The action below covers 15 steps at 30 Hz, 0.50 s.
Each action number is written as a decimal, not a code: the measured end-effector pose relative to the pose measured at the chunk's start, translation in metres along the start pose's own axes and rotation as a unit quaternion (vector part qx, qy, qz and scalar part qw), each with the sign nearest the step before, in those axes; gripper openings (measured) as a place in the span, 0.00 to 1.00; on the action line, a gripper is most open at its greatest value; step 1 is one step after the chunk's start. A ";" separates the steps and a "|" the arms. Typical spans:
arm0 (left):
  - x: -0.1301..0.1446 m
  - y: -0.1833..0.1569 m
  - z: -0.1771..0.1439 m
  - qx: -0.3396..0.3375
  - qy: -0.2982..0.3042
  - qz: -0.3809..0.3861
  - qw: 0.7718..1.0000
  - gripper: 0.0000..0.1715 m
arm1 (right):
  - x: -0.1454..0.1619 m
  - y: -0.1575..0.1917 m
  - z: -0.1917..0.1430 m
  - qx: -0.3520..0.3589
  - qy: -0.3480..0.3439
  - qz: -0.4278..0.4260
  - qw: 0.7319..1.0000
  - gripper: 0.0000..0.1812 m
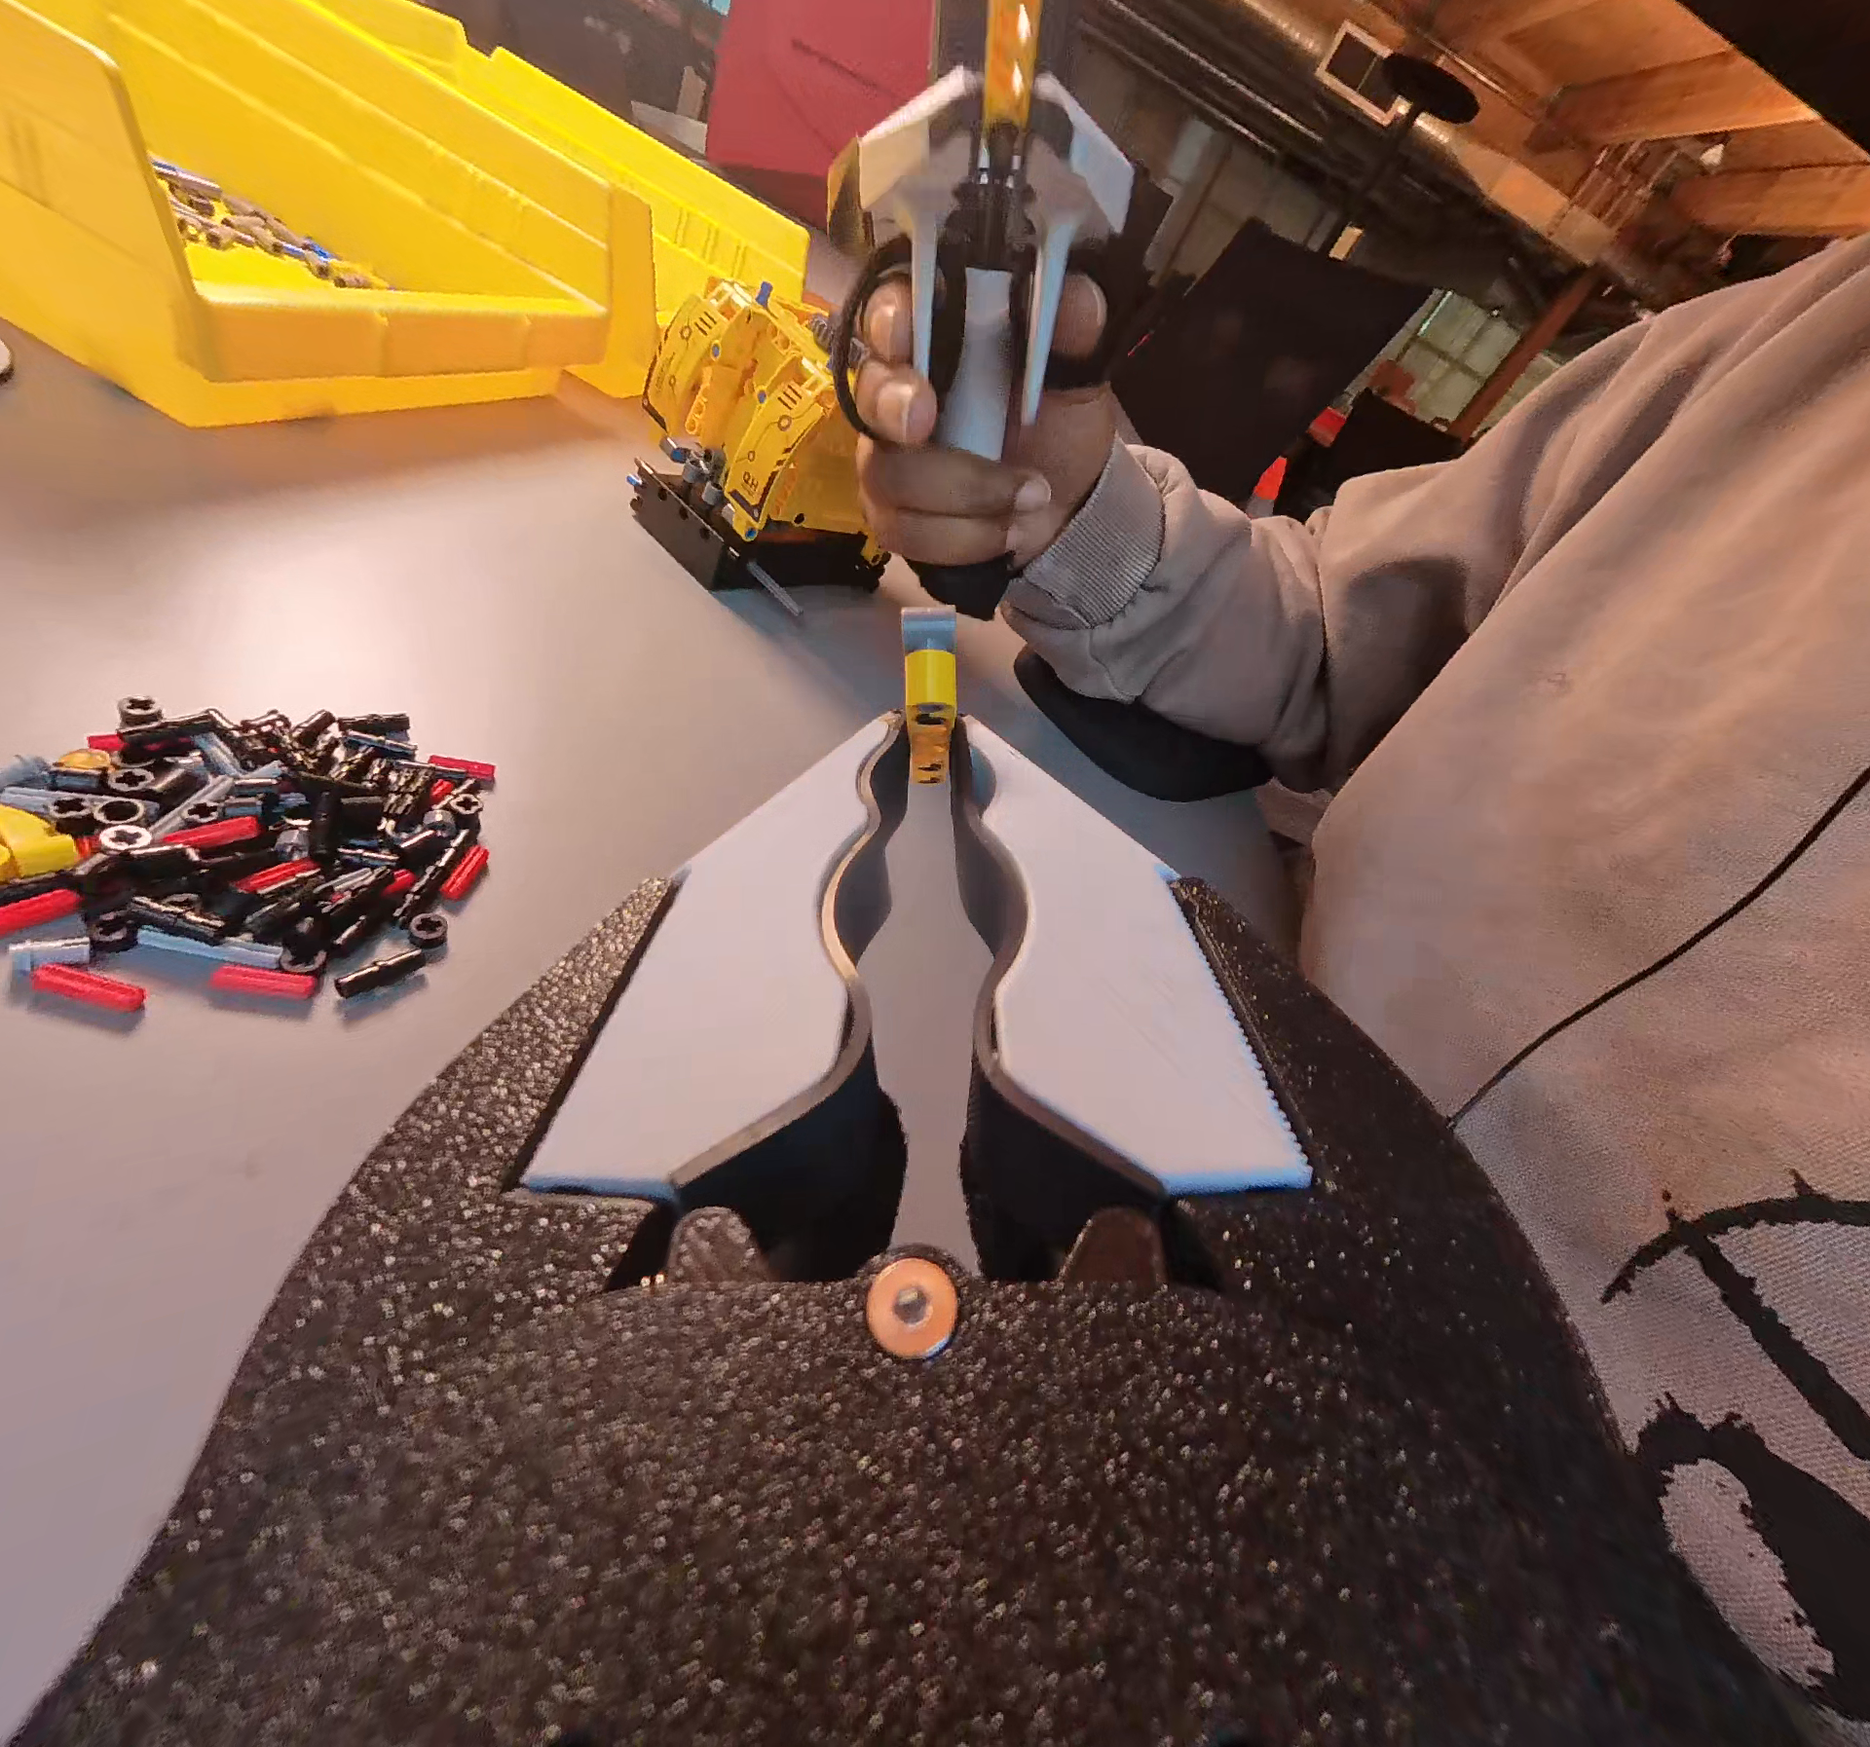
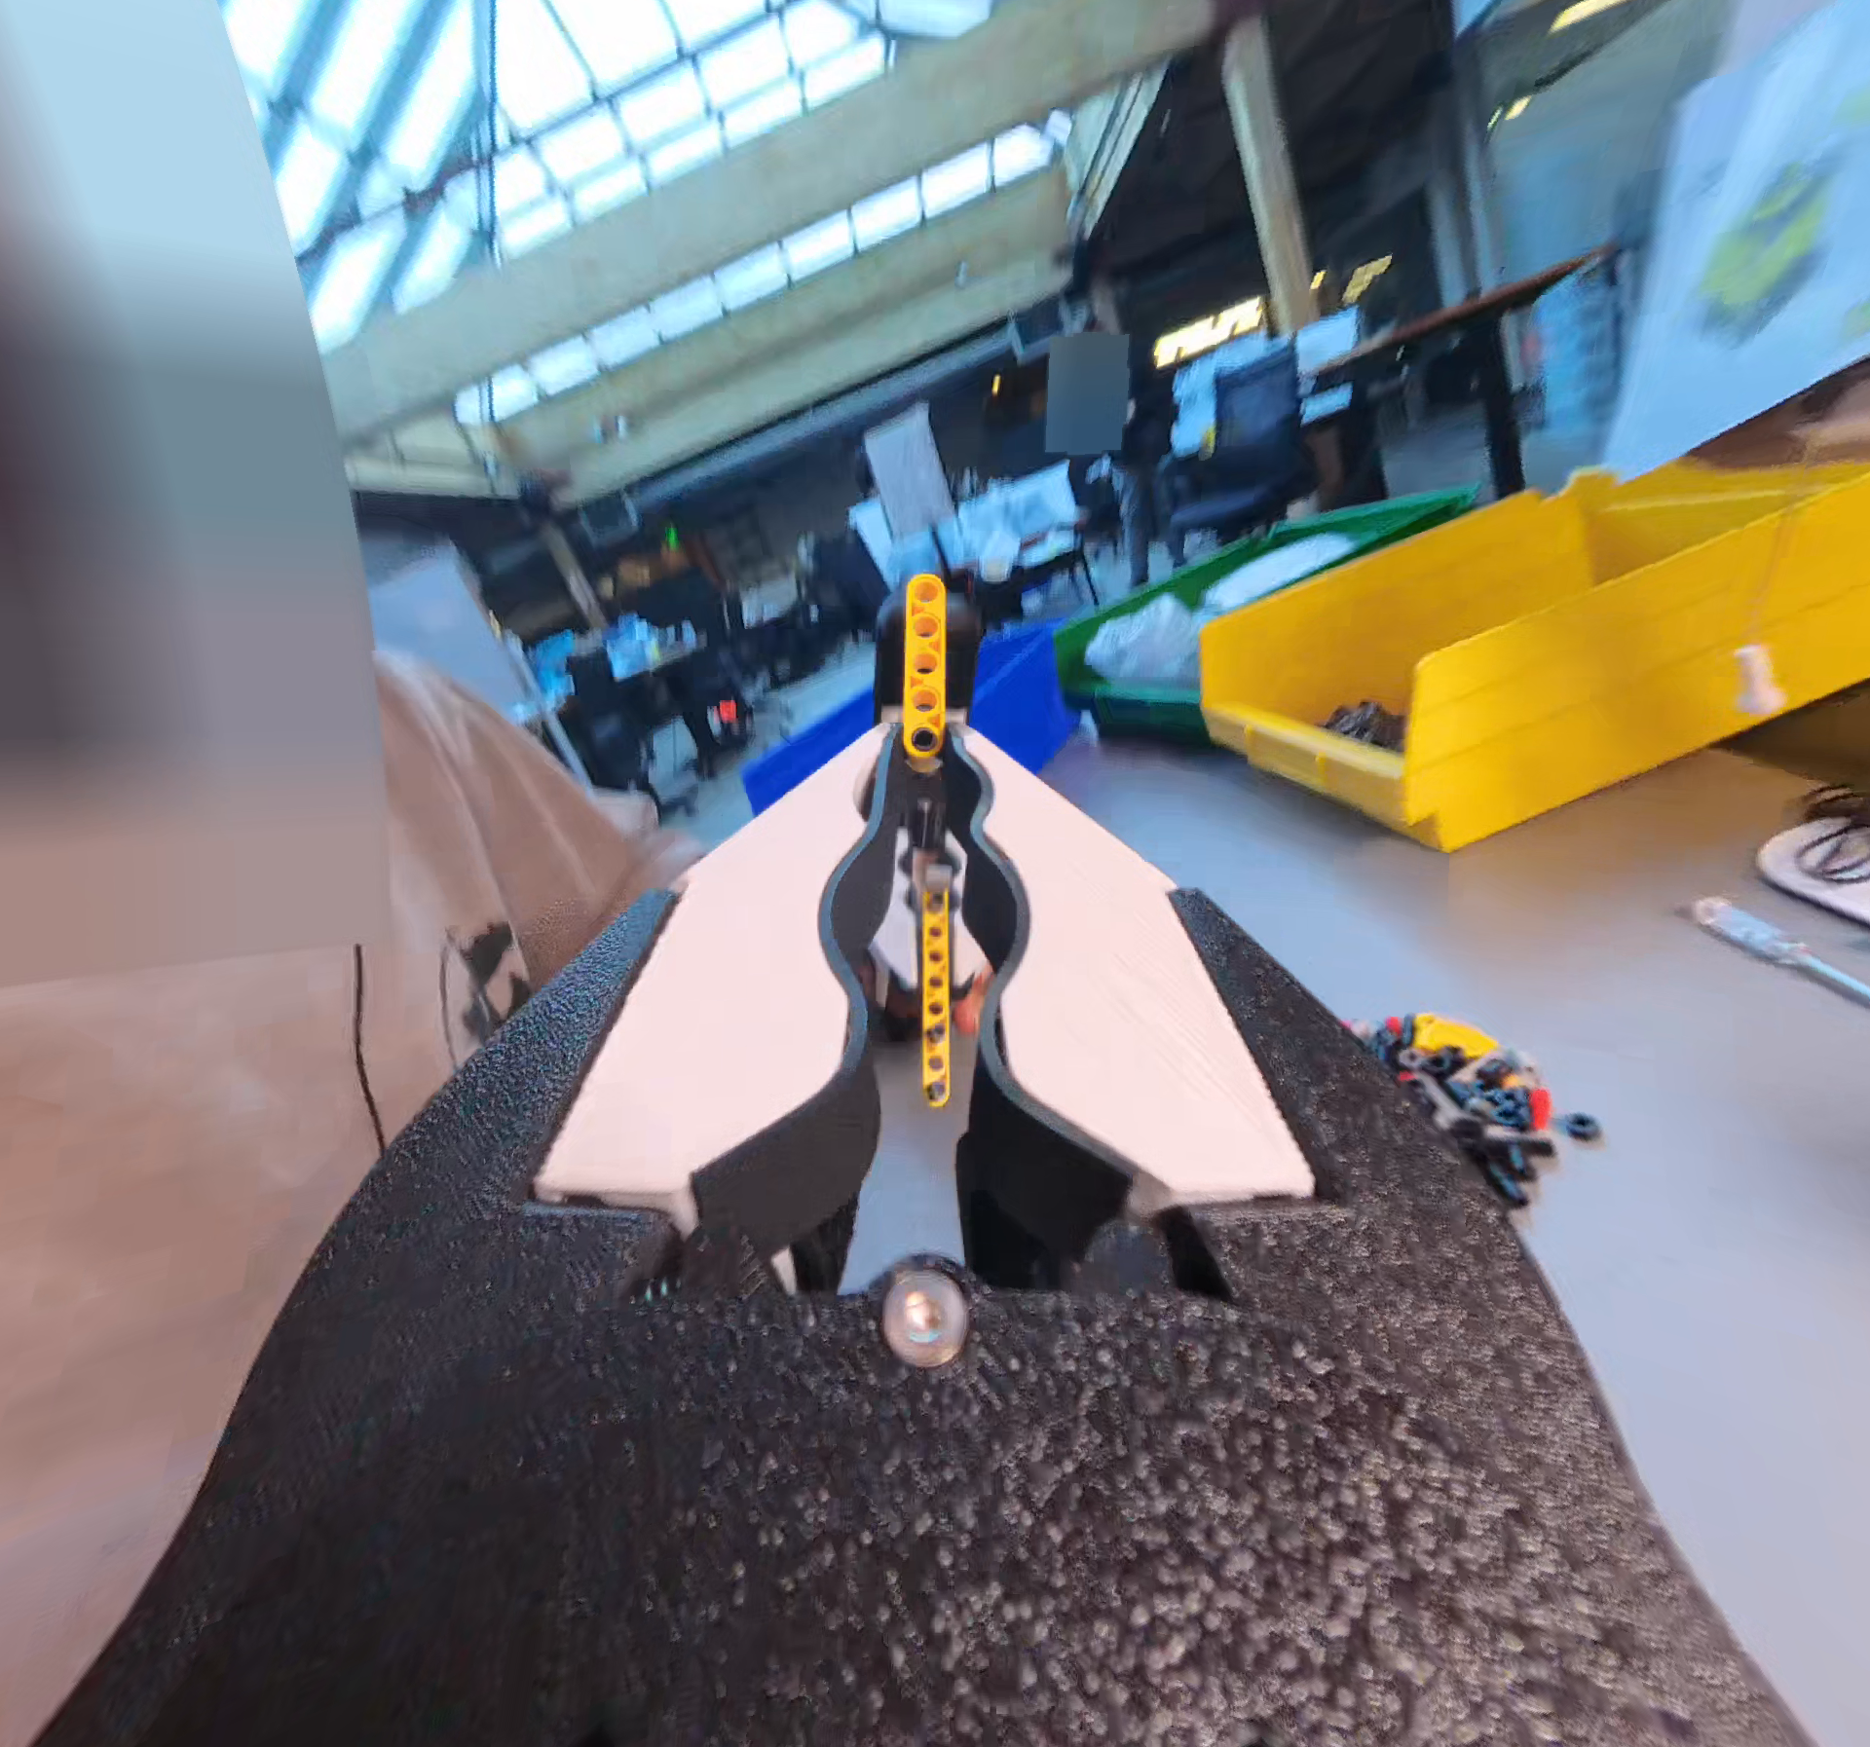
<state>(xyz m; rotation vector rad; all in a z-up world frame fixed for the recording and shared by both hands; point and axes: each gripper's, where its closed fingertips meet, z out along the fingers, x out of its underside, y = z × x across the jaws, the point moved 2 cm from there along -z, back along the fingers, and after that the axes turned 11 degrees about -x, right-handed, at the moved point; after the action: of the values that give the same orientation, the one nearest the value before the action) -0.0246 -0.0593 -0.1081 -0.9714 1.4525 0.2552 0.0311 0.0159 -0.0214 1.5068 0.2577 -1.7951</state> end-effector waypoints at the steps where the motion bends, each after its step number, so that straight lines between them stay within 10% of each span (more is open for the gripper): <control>1: 0.000 -0.001 0.000 0.000 0.000 0.003 1.000 0.04 | 0.012 0.003 0.011 -0.009 0.026 -0.002 1.000 0.04; 9: -0.007 0.022 -0.014 -0.050 -0.008 -0.022 0.998 0.04 | 0.051 -0.015 0.020 0.021 0.091 0.021 0.995 0.04; 15: 0.026 0.022 -0.001 -0.069 0.099 0.006 0.993 0.04 | 0.068 -0.022 0.020 0.070 0.172 -0.081 0.979 0.04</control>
<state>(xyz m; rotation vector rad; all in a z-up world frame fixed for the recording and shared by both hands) -0.0364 -0.0570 -0.1399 -1.1264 1.6389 0.2773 0.0011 -0.0090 -0.0846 1.9456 0.4433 -1.6964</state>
